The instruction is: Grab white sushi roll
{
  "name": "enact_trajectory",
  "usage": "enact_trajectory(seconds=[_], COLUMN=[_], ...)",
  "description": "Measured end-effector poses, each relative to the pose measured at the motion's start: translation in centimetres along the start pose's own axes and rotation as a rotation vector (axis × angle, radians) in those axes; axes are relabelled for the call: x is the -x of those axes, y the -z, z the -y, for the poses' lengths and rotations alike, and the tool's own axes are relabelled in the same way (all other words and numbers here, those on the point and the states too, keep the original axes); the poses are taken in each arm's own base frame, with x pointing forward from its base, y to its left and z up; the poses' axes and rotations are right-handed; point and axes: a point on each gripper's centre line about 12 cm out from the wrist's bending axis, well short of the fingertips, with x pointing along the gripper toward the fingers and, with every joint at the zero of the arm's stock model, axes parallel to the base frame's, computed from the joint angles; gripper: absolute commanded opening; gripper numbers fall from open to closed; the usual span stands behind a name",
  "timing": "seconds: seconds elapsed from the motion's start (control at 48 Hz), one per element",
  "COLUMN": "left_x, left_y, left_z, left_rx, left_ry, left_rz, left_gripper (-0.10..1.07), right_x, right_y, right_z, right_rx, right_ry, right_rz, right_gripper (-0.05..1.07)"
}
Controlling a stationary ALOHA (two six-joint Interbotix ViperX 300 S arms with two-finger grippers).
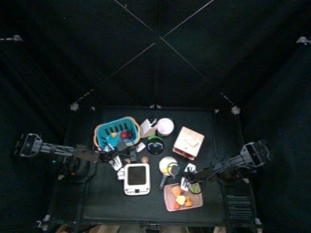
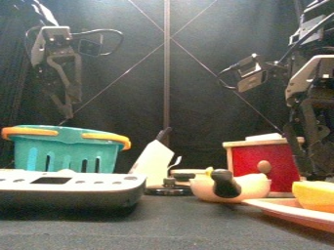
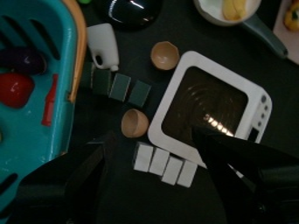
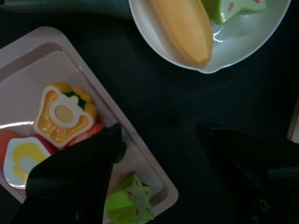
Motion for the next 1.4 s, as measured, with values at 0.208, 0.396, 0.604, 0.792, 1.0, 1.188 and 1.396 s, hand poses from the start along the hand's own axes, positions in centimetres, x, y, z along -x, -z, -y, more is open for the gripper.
enact_trajectory(seconds=[0.208, 0.396, 0.604, 0.792, 1.0, 1.188, 1.396], left_x=[0.1, -1.1, -4.1, -5.7, -6.3, -7.4, -8.0], left_y=[1.5, 3.5, 5.0, 6.7, 7.1, 7.8, 8.8], left_z=[0.6, 2.3, 3.4, 4.2, 4.6, 4.6, 3.8], left_rx=[0.239, 0.356, 0.416, 0.476, 0.522, 0.582, 0.636], left_ry=[-0.178, -0.255, -0.363, -0.42, -0.417, -0.38, -0.393], left_rz=[0.055, 0.03, -0.054, -0.161, -0.18, -0.185, -0.19], left_gripper=[1.02, 1.02, 1.02, 1.02, 1.02, 1.02, 1.02], right_x=[0.0, 0.0, -0.1, 0.0, 0.2, 0.1, 0.1], right_y=[-0.2, -0.4, -0.5, -0.6, -1.3, -1.7, -1.8], right_z=[0.2, 0.5, 0.6, 0.5, 0.6, 1.2, 1.3], right_rx=[0.028, 0.028, 0.023, 0.014, 0.015, 0.013, 0.011], right_ry=[0.015, 0.025, 0.026, 0.022, 0.022, 0.039, 0.041], right_rz=[0.016, 0.022, 0.021, 0.021, 0.04, 0.05, 0.051], right_gripper=[0.99, 0.99, 0.99, 0.99, 0.99, 0.99, 0.99])
